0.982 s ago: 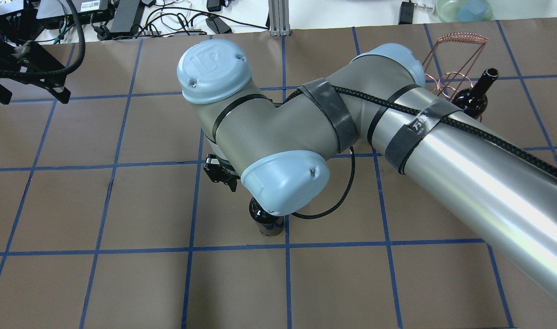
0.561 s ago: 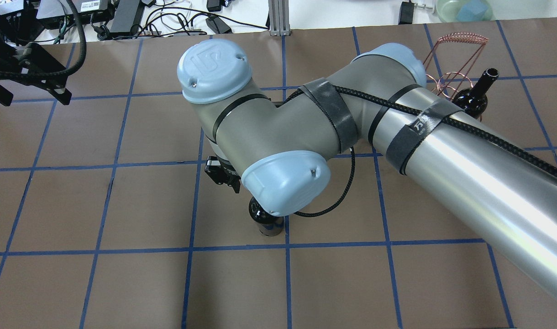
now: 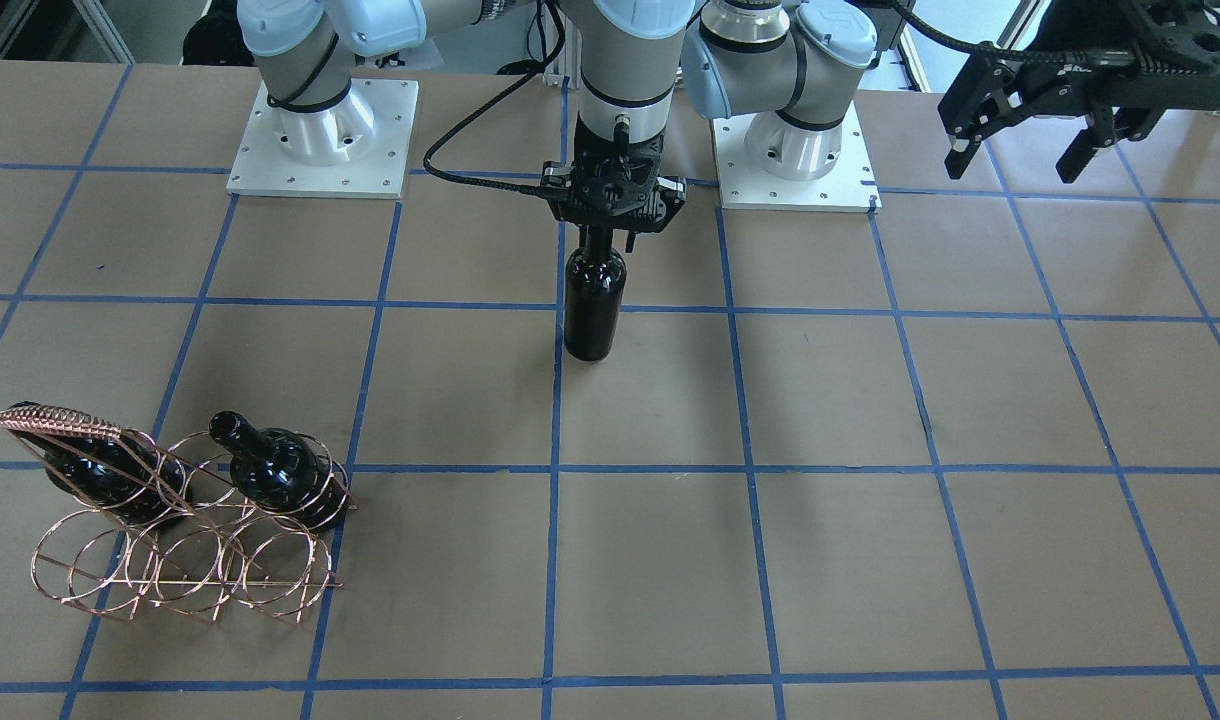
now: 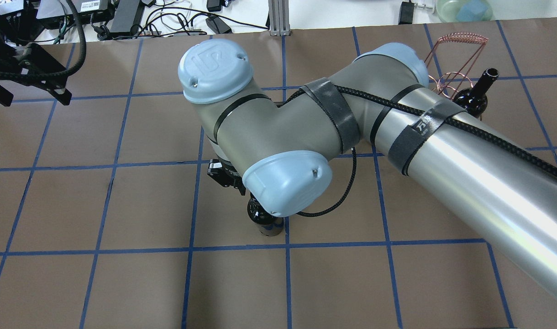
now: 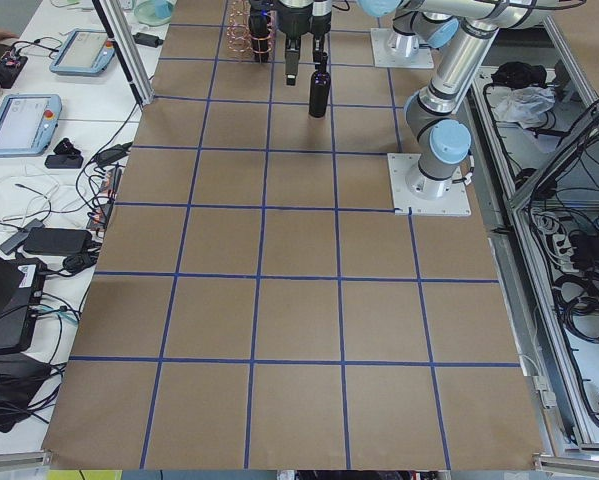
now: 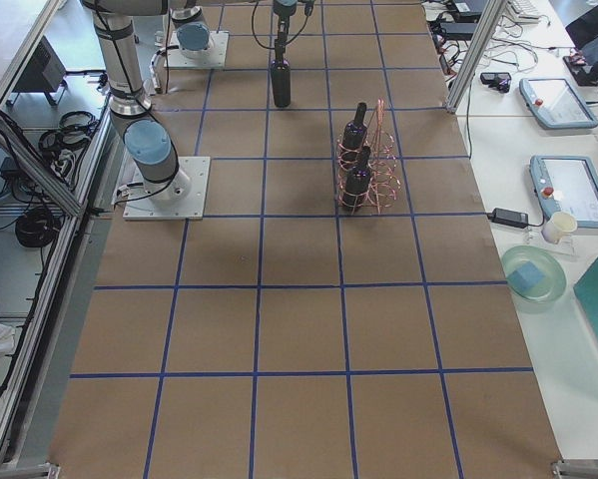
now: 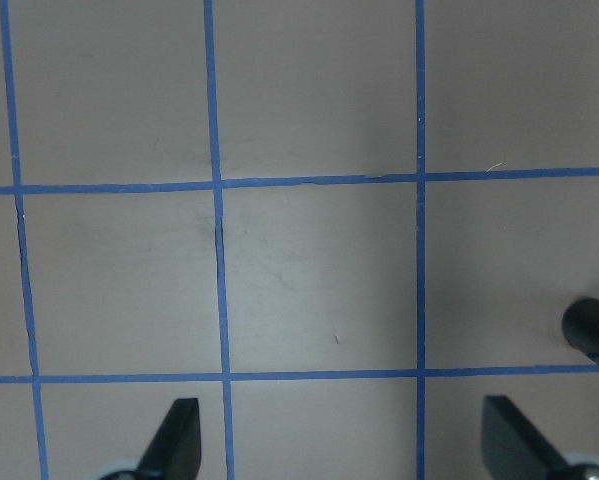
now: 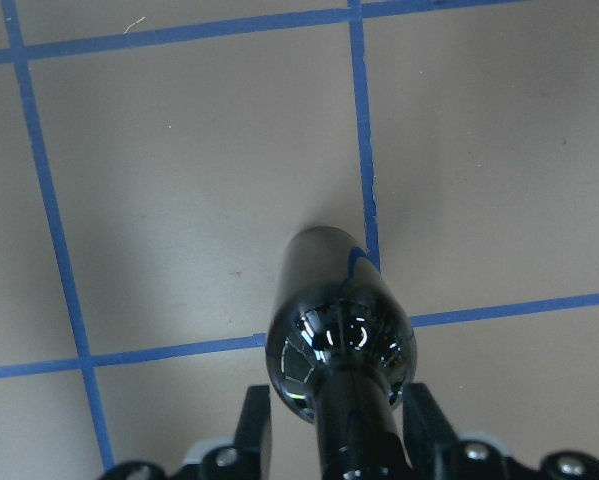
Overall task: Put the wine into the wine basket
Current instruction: 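Lower the right gripper and grasp the bottle by its neck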
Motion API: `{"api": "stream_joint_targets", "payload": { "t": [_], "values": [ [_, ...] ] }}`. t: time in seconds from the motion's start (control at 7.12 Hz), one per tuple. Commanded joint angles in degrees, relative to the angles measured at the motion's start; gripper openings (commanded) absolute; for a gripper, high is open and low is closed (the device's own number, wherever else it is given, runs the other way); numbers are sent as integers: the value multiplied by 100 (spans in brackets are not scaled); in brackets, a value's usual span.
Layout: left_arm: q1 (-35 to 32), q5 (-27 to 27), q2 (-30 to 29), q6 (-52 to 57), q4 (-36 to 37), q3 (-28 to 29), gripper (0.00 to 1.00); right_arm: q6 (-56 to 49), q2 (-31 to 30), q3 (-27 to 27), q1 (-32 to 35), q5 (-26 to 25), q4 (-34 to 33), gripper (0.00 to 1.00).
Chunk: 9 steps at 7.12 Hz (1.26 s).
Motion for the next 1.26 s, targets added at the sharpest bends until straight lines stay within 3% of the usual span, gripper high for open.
{"api": "stream_joint_targets", "payload": {
  "t": [0.0, 0.28, 0.56, 0.7, 0.98, 1.12],
  "values": [
    [0, 18, 9, 0, -9, 0, 100, -14, -5, 4, 8, 2, 132, 55],
    [0, 10, 44, 0, -35, -35, 100, -22, -5, 4, 8, 2, 141, 51],
    [0, 1, 44, 0, -9, -44, 100, -101, -23, 4, -1, 2, 255, 41],
    [0, 1, 44, 0, -9, -44, 100, -136, -40, 4, -1, 11, 264, 35],
    [0, -25, 53, 0, -18, -53, 100, -137, -58, -4, -27, 72, 247, 7],
    [0, -17, 53, 0, -52, -53, 100, -137, -84, -48, -62, 81, 229, 7]
  ]
}}
